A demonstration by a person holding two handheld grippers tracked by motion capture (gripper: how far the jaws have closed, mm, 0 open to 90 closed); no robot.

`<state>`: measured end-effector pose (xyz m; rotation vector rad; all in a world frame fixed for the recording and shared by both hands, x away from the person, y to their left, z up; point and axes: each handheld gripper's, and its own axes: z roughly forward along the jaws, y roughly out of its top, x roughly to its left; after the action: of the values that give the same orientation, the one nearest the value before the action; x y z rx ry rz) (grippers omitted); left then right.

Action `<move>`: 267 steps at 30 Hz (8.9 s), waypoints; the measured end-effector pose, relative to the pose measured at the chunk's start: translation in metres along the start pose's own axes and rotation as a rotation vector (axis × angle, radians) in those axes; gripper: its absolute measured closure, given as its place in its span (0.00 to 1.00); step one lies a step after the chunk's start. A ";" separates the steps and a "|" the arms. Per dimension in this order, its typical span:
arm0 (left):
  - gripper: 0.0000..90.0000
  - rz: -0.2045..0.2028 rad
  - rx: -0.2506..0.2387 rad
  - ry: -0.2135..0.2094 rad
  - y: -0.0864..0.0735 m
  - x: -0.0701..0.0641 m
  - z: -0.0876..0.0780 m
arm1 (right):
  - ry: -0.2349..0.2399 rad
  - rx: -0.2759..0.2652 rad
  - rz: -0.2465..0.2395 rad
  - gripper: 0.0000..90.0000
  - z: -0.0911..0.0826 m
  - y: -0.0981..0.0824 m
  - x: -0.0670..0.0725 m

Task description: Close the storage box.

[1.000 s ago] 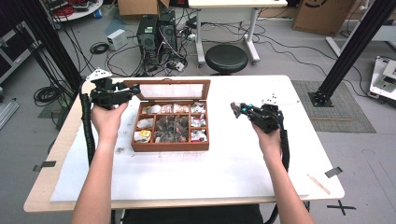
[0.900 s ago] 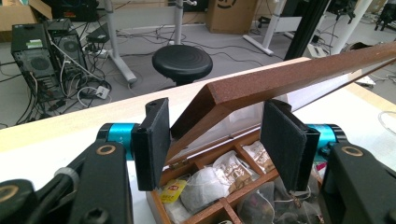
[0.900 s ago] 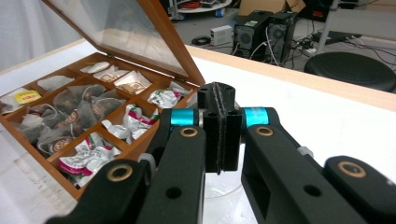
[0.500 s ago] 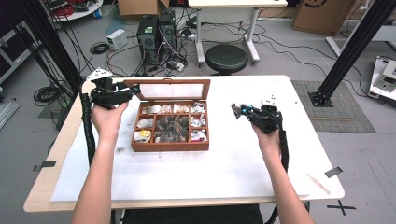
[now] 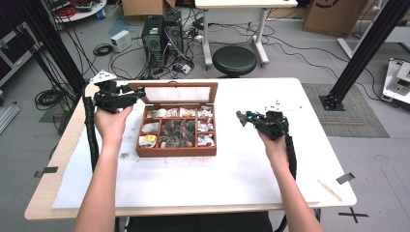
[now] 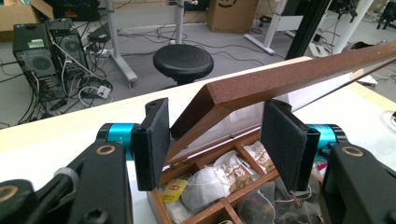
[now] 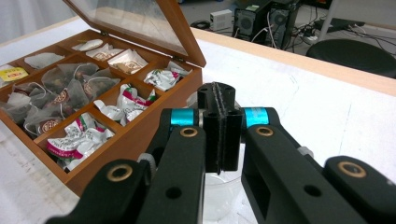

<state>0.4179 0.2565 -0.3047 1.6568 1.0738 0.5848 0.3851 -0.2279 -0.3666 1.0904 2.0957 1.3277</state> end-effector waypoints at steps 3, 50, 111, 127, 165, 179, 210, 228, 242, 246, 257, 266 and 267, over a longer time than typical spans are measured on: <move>0.48 0.000 0.000 0.000 0.000 0.000 0.000 | 0.001 0.008 -0.001 1.00 0.001 -0.001 0.001; 0.46 0.004 0.006 0.004 0.001 -0.002 0.001 | 0.045 -0.147 0.105 0.35 -0.019 0.005 -0.009; 0.44 0.035 0.038 0.038 -0.001 -0.010 -0.003 | 0.055 -0.179 0.102 0.33 -0.035 0.016 -0.013; 0.44 0.022 0.058 0.055 -0.009 -0.017 -0.008 | 0.035 -0.180 0.105 0.33 -0.038 0.014 -0.015; 0.43 -0.090 0.083 0.009 -0.059 -0.026 -0.028 | 0.008 -0.177 0.098 0.33 -0.041 0.011 -0.012; 0.44 -0.091 0.100 -0.019 -0.076 -0.027 -0.034 | -0.001 -0.179 0.099 0.33 -0.041 0.011 -0.011; 0.48 -0.068 0.116 -0.072 -0.104 -0.034 -0.040 | -0.008 -0.184 0.104 0.33 -0.042 0.010 -0.013; 0.48 -0.009 0.158 -0.039 -0.128 -0.040 -0.038 | -0.010 -0.185 0.107 0.33 -0.042 0.009 -0.013; 0.47 0.015 0.198 -0.024 -0.136 -0.042 -0.039 | -0.012 -0.183 0.110 0.33 -0.043 0.008 -0.013; 0.47 0.027 0.203 -0.014 -0.136 -0.043 -0.040 | -0.011 -0.183 0.110 0.33 -0.043 0.008 -0.013; 0.47 0.029 0.215 -0.008 -0.136 -0.044 -0.043 | -0.011 -0.182 0.111 0.33 -0.043 0.008 -0.013; 0.47 0.016 0.244 -0.012 -0.139 -0.042 -0.042 | -0.011 -0.184 0.112 0.33 -0.043 0.008 -0.014; 0.47 0.016 0.245 -0.012 -0.139 -0.042 -0.042 | -0.012 -0.182 0.112 0.33 -0.043 0.008 -0.014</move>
<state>0.3133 0.2508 -0.4138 1.8793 1.1612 0.4665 0.3662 -0.2610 -0.3406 1.1472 1.8862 1.5276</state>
